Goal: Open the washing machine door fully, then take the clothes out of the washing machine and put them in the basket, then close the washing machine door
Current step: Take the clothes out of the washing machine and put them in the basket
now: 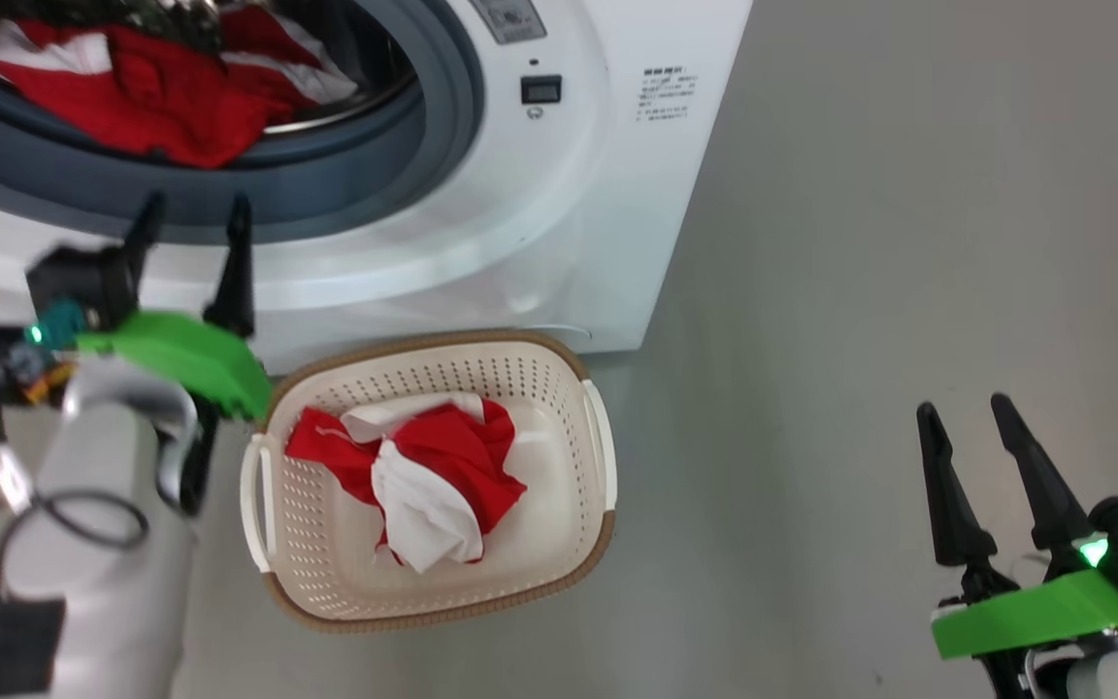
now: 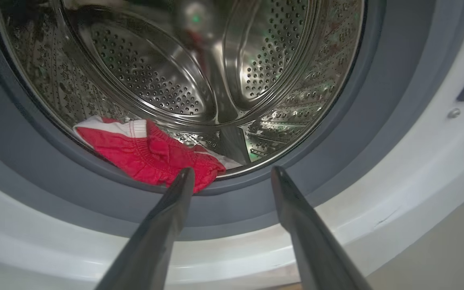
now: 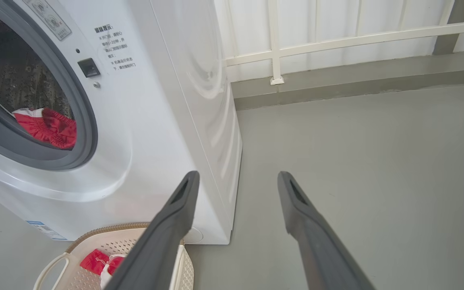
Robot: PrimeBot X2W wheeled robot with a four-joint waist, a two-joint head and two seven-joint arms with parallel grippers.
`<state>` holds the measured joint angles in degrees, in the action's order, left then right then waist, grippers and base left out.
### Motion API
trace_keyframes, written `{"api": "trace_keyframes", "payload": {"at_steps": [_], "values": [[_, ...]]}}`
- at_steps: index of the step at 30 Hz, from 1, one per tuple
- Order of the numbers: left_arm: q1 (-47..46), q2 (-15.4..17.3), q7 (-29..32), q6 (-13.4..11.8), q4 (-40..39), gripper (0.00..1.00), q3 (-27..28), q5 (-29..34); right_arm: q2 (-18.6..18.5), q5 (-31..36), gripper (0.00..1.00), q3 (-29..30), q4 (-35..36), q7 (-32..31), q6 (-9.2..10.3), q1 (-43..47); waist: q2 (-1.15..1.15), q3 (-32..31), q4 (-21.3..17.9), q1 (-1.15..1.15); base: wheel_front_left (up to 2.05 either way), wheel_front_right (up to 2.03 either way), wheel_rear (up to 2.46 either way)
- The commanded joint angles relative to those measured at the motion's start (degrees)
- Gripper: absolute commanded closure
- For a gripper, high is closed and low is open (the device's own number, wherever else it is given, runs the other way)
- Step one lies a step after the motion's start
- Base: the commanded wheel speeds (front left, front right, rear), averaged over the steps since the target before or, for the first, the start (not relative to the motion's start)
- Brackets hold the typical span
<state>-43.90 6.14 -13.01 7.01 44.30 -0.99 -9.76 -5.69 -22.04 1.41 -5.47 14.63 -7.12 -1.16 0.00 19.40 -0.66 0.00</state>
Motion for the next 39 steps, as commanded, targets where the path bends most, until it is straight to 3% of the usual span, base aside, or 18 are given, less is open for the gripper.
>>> {"api": "trace_keyframes", "payload": {"at_steps": [1,18,39], "values": [[-3.2,2.7,0.7,-0.5,0.9,0.00,1.0,1.0,-0.6,-0.1,0.00,-1.0,1.5,0.4,-0.36,-1.6,0.00,2.1,-0.9,0.00,0.00,0.00,0.00],[-26.7,8.2,7.0,-1.5,24.4,0.00,-5.8,7.0,0.4,0.1,0.00,-2.3,2.7,0.4,-0.36,-6.6,0.00,10.7,-4.3,0.00,0.00,0.00,0.00],[-33.6,12.9,10.4,-3.8,29.3,0.00,-8.2,7.3,0.7,0.1,0.00,-4.4,3.5,0.4,-0.36,-9.0,0.00,15.2,-7.5,0.00,0.00,0.00,0.00]]}}
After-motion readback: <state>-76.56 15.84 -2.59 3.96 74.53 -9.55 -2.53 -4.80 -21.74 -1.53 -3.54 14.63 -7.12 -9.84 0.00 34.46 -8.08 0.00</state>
